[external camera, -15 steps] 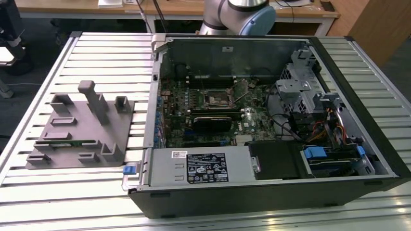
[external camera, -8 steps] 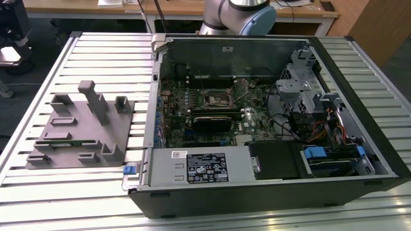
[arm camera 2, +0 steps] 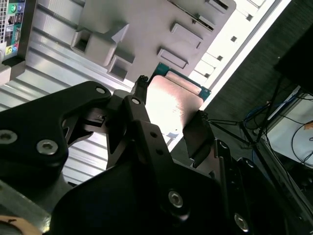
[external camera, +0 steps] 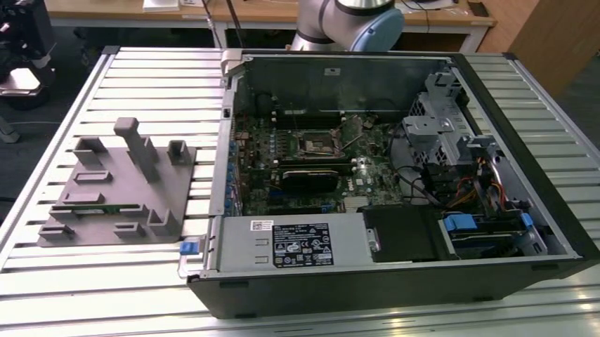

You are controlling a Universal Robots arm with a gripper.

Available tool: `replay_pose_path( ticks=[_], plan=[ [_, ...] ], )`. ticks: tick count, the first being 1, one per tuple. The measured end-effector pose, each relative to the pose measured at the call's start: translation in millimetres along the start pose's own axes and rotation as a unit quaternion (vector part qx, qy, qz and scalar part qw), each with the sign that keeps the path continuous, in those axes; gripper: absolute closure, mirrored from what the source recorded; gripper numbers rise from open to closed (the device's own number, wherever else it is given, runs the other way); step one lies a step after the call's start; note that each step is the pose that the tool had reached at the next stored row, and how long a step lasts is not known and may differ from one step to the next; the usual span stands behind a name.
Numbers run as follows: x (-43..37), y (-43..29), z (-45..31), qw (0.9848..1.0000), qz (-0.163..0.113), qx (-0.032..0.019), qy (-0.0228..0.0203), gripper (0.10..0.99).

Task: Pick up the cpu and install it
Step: 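Pick up the cpu and move it towards the insertion slot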

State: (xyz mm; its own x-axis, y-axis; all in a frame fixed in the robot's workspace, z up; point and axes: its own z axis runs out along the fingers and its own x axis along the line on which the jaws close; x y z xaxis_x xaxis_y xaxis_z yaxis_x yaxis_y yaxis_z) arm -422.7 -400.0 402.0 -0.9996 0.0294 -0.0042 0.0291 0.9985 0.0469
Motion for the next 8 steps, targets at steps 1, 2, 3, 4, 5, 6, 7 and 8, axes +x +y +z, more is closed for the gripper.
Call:
replay_pose_path(
  ticks=[1,2,3,4,5,6,7,8],
  plan=[
    [-1.9,0.1,0.0,1.0,0.0,0.0,0.0,0.541],
    [-3.5,0.1,0.0,1.0,0.0,0.0,0.0,0.541],
    [-5.0,0.1,0.1,1.0,0.0,0.0,0.0,0.541],
    [-6.8,0.2,0.0,1.0,0.0,0.0,0.0,0.541],
    [-9.0,0.2,0.0,1.0,0.0,0.0,0.0001,0.541],
    [-11.5,0.3,0.0,1.0,0.0,0.0,0.0002,0.541],
    [-14.0,0.4,0.1,1.0,0.0,0.0,0.0002,0.541],
    [-16.4,0.5,0.1,1.0,0.0,0.0,0.0003,0.541]
  ],
)
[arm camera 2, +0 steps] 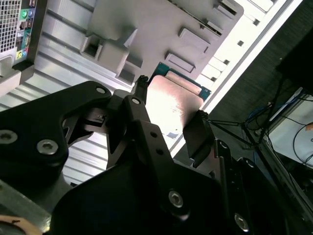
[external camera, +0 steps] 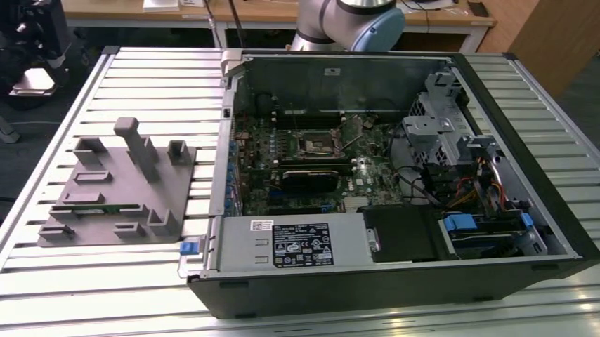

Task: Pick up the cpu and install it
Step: 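Pick up the cpu and move it towards the insertion slot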

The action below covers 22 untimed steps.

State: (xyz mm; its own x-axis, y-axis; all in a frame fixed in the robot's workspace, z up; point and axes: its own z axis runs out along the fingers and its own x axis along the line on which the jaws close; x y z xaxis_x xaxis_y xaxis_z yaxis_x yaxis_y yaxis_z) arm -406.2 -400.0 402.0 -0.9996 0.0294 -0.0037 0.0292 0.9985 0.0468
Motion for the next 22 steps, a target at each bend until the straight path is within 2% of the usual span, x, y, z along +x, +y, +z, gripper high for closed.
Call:
replay_pose_path(
  ticks=[4,22],
  plan=[
    [-8.5,0.3,0.0,1.0,0.0,0.0,0.0003,0.541],
    [-37.9,1.1,0.2,1.0,0.0,0.0,0.0015,0.541]
  ],
)
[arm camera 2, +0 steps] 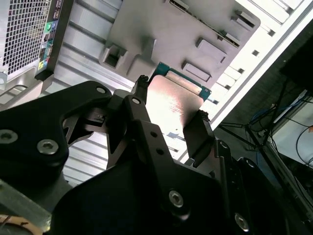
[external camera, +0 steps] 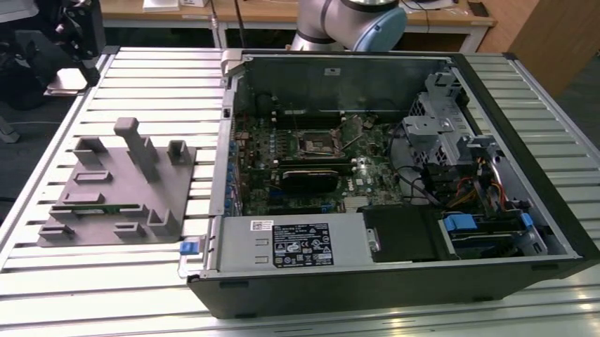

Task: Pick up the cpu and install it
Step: 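Pick up the cpu and move it towards the insertion slot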

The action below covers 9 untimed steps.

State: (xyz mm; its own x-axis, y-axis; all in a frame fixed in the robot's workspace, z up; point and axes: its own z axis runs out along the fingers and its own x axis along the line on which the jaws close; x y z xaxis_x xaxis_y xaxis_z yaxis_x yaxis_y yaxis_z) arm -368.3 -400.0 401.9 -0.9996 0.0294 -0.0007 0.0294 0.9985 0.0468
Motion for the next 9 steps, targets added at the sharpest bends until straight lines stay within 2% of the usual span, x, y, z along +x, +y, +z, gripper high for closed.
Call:
replay_pose_path(
  ticks=[9],
  plan=[
    [-15.7,0.5,0.0,1.0,0.0,0.0,0.0009,0.541]
  ],
)
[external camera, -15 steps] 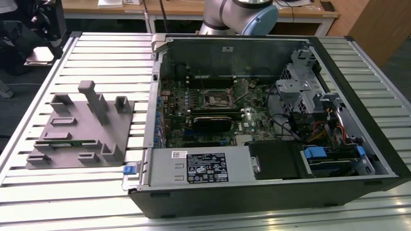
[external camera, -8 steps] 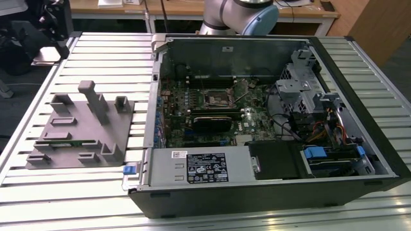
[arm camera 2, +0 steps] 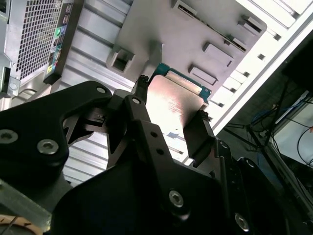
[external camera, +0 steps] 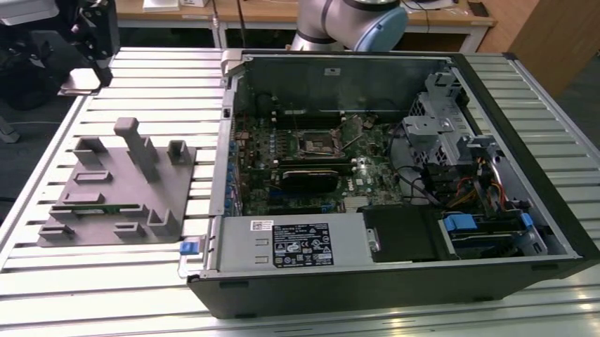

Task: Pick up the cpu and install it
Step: 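Pick up the cpu and move it towards the insertion slot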

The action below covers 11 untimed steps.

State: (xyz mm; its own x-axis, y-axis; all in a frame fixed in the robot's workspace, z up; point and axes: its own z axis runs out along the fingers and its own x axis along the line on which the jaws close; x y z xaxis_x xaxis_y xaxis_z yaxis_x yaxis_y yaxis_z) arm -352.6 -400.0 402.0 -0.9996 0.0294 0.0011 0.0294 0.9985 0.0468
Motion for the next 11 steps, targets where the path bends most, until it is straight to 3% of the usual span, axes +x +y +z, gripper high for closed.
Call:
replay_pose_path(
  ticks=[11],
  plan=[
    [-16.7,0.5,0.0,1.0,0.0,0.0,0.001,0.541]
  ],
)
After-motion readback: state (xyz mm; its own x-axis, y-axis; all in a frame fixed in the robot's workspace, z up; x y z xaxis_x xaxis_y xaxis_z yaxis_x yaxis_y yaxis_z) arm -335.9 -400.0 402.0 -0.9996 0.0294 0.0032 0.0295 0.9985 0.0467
